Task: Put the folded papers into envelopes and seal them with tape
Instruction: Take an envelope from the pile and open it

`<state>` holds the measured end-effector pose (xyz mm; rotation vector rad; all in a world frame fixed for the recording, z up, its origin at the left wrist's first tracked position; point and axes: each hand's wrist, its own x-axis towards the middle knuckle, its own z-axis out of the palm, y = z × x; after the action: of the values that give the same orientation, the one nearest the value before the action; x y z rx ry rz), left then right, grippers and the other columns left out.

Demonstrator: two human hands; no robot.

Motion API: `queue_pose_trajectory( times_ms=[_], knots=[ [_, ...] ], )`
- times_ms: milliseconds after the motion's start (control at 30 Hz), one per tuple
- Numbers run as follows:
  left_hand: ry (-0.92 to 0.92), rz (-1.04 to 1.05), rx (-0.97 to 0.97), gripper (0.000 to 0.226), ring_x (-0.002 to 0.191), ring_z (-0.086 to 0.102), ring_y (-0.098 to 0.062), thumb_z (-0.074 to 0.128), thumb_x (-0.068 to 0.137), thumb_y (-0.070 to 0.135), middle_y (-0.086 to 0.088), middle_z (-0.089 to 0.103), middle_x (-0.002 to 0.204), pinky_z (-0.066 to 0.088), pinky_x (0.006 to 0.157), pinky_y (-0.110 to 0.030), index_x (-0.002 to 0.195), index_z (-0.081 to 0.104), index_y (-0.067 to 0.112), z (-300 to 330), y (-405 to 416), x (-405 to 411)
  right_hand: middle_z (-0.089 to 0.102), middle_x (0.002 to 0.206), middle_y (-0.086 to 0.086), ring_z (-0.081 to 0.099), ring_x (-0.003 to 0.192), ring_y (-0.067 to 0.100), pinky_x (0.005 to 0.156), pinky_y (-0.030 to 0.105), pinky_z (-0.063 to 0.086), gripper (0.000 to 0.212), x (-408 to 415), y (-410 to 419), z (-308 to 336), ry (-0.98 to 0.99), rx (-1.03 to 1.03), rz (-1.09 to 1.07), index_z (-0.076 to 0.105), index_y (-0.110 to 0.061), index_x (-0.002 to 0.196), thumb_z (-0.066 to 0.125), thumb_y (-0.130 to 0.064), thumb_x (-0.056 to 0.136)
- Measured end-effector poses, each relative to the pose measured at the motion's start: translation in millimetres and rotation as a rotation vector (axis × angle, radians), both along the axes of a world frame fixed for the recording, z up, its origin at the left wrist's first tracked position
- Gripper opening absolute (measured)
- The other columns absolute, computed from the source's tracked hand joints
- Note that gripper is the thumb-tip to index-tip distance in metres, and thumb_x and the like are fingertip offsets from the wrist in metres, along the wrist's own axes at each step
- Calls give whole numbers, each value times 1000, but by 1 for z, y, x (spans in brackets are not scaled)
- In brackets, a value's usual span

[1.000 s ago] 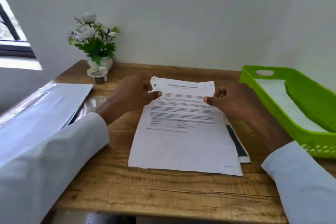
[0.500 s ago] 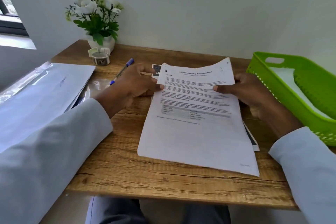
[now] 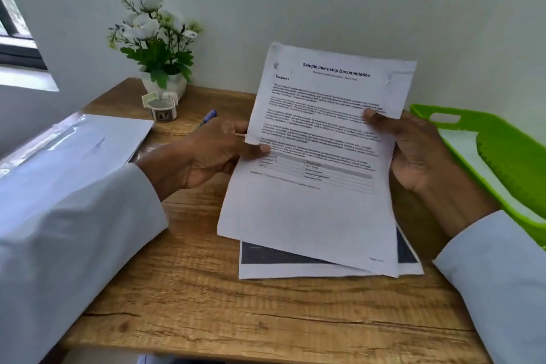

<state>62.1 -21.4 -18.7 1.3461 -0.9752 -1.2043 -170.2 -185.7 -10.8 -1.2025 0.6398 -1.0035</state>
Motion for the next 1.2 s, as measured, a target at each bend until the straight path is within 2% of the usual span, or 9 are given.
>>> queue_pose_trajectory(
  times_ms=[200,367,567,633,700,767,867,1000,1200],
  knots=[
    [175,178,-77,30,95,72,-30,62,87,6,-13,72,112,61,65,-35,117,67,7,10,1,17,72,120,12,66,115,32,103,52,49,40,7,2,-7,73,-11,93,68,-6,122,72,-19,85],
    [289,290,-127,29,96,72,-30,55,93,2,-11,72,113,62,69,-39,120,63,12,0,0,19,71,124,10,62,121,33,109,56,41,41,11,10,-16,154,24,204,68,-10,123,71,-18,83],
    [402,264,-89,28,88,73,-29,48,94,0,-16,74,104,61,66,-38,111,67,10,-10,-1,22,73,117,12,66,113,32,102,45,49,34,12,11,-10,152,41,162,68,-6,120,60,-1,88],
    [428,243,-51,22,74,73,-26,47,94,6,-16,73,94,60,59,-35,98,68,7,-9,0,26,77,100,9,70,95,27,83,34,57,25,8,11,-7,154,15,149,77,-12,101,65,-2,81],
    [441,206,-50,23,67,71,-23,46,93,12,-12,72,86,59,56,-33,85,68,13,-8,1,28,73,87,7,62,88,28,72,33,49,23,6,11,-4,164,22,128,79,-18,77,64,-2,81],
    [485,234,-109,24,74,72,-23,45,91,10,-11,73,90,59,61,-33,91,69,14,-7,1,30,69,87,7,54,92,29,73,36,41,31,6,9,-1,168,17,89,76,-18,72,57,2,87],
    [483,217,-220,29,90,72,-23,41,99,22,-10,73,106,61,67,-33,120,59,14,-8,-1,30,72,96,7,61,96,27,87,39,48,23,9,9,2,97,19,28,70,-12,79,57,6,86],
    [326,71,-214,41,102,69,-22,62,88,25,-2,67,123,60,62,-36,128,57,26,-13,1,26,62,127,27,62,107,37,106,53,45,22,11,8,3,28,53,-42,67,-9,86,54,9,84],
    [199,94,-198,38,112,66,-27,74,70,5,-4,69,121,59,78,-32,107,73,13,-23,-4,24,75,93,8,68,87,23,88,39,50,27,14,11,-2,3,17,-53,71,-13,88,51,5,90]
  ],
)
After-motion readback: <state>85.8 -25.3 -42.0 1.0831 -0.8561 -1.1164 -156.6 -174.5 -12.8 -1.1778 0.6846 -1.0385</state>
